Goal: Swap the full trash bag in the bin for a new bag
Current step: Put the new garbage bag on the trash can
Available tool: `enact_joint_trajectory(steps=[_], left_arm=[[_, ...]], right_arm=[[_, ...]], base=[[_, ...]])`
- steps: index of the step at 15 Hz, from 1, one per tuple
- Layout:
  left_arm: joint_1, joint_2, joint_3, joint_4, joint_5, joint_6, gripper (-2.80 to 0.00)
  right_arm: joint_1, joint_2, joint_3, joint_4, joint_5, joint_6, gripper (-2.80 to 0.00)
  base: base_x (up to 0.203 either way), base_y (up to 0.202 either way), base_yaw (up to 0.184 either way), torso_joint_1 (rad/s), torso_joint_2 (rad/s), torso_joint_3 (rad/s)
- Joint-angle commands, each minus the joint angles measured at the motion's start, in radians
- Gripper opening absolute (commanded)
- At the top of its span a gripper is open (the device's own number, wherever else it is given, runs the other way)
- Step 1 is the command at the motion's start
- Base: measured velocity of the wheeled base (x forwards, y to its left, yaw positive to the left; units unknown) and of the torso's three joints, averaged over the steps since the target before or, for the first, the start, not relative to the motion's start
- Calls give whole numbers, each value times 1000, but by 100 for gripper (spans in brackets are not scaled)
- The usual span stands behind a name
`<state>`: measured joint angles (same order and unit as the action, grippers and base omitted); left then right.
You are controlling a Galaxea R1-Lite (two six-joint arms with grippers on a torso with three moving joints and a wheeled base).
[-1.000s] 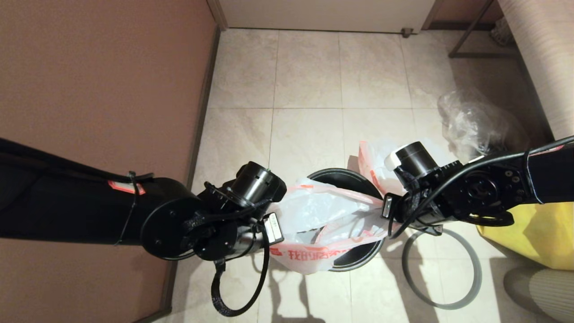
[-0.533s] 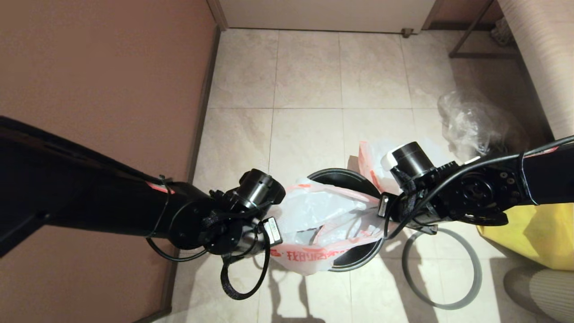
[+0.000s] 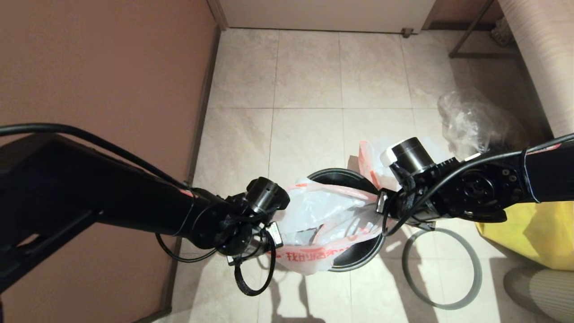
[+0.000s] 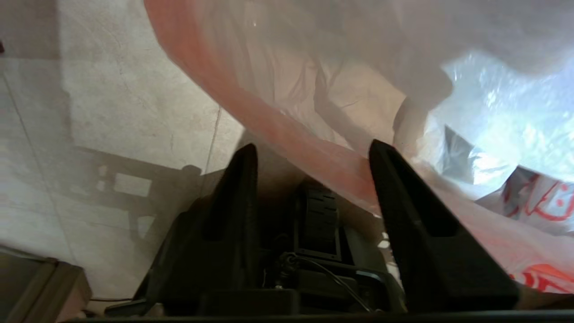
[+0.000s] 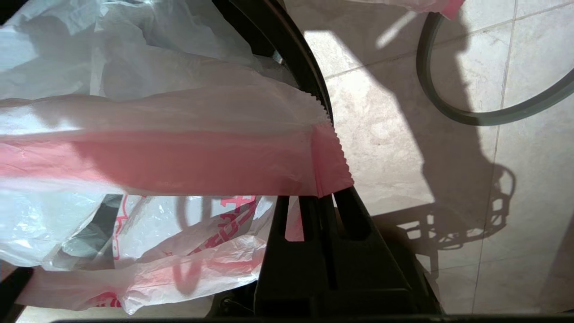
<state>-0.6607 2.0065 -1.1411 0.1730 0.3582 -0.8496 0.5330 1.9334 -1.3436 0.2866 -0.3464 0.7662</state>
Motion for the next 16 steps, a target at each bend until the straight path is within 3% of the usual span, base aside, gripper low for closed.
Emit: enact_joint_trajectory(steps=[1, 6, 10, 13, 16], left_arm=[[-13, 24, 1, 3, 6, 1, -280], [-31, 94, -31, -2, 8, 73, -280], [-41, 65, -249, 32, 60, 117, -280], [-59, -8, -371, 119, 101, 147, -280], [-96, -15, -346, 140, 138, 137, -280]], right_arm=[[2, -4, -9, 3, -2, 3, -280], [0, -29, -62, 5, 8, 7, -280], [-14, -83, -148, 43, 15, 7, -280], [-76, -112, -152, 94, 46, 6, -280], [-128, -128, -87, 118, 57, 8, -280]], base=[[0, 0, 0, 0, 0, 0], [0, 0, 0, 0, 0, 0], [0, 0, 0, 0, 0, 0], [0, 0, 0, 0, 0, 0], [0, 0, 0, 0, 0, 0]])
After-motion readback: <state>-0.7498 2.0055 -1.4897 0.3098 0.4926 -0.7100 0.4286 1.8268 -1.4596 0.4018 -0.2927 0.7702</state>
